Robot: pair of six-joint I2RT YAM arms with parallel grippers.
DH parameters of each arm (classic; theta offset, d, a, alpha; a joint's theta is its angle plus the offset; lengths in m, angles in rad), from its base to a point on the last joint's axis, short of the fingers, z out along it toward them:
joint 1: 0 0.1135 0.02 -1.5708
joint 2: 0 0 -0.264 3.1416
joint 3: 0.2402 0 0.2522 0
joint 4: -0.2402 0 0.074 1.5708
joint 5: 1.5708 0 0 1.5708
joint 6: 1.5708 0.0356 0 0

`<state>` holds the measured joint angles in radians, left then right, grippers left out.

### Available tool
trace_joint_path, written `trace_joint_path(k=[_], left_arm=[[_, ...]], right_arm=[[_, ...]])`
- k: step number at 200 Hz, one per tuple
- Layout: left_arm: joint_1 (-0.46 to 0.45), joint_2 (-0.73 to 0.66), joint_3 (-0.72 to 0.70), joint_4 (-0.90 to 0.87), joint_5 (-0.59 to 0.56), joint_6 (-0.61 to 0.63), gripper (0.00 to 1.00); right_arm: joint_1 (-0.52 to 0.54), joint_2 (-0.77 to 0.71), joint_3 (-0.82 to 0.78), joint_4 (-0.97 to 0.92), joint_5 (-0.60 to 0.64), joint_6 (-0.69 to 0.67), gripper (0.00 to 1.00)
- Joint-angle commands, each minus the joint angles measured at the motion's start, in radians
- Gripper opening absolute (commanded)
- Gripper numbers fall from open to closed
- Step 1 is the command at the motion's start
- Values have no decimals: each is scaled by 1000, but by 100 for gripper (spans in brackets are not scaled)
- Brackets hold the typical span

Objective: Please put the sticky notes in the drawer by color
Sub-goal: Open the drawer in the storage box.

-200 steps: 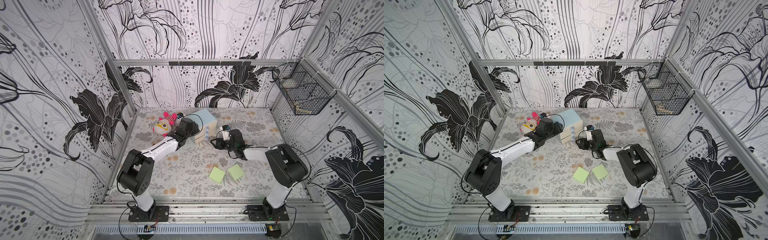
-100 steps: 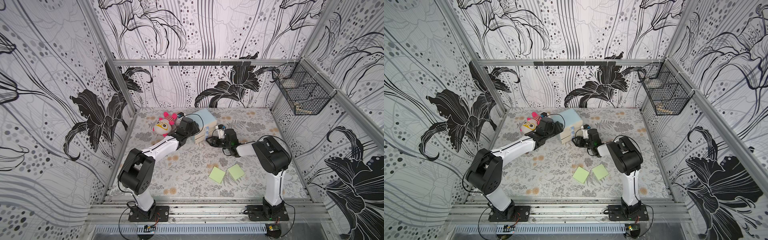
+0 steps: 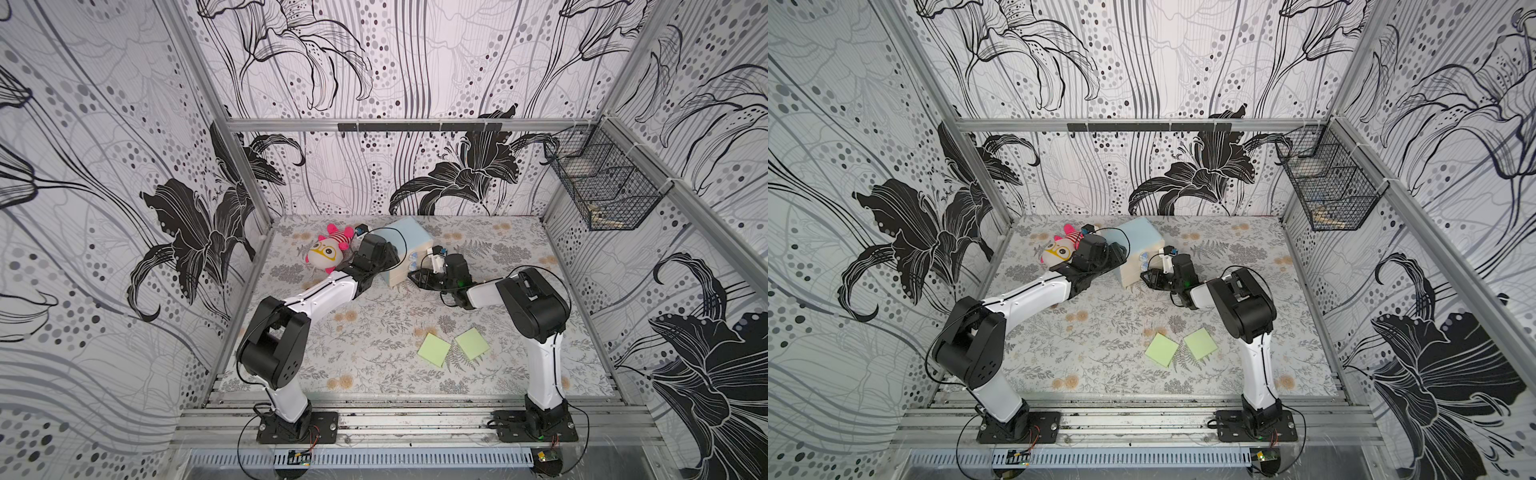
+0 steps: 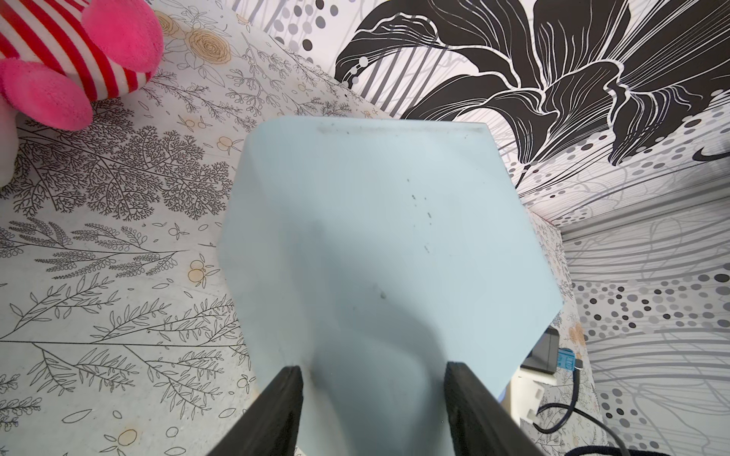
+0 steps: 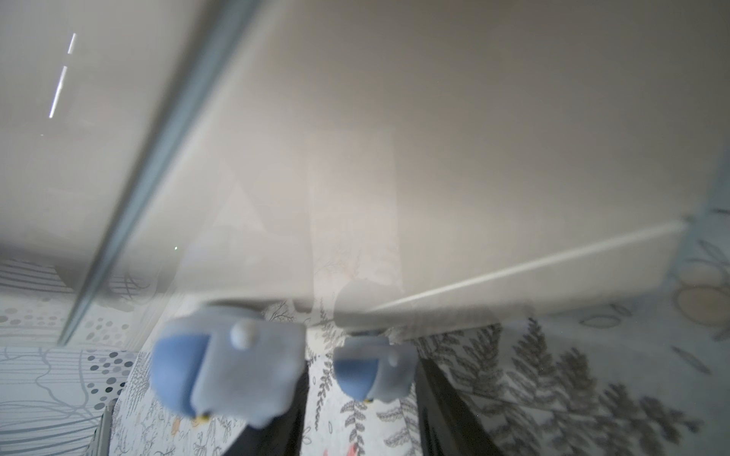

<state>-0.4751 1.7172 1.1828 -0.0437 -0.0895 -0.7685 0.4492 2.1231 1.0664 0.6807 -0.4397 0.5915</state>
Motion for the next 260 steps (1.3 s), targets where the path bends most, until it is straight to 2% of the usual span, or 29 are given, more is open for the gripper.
trace_joint_path(k=[1, 44, 118, 181, 260], left_arm=[[5, 27, 0, -47, 8, 24, 62], [6, 28, 1, -48, 10, 26, 62], [6, 27, 0, -51, 10, 27, 62], [5, 30, 1, -53, 11, 30, 62], [6, 30, 9, -53, 31, 70, 62]], right_arm=[[5, 35, 31, -17, 14, 16, 52], [4, 59, 46, -12, 30, 32, 56], [5, 64, 38, 18, 36, 57, 40], [4, 4, -79, 41, 63, 38, 34], [4, -146, -294, 41, 117, 10, 33]])
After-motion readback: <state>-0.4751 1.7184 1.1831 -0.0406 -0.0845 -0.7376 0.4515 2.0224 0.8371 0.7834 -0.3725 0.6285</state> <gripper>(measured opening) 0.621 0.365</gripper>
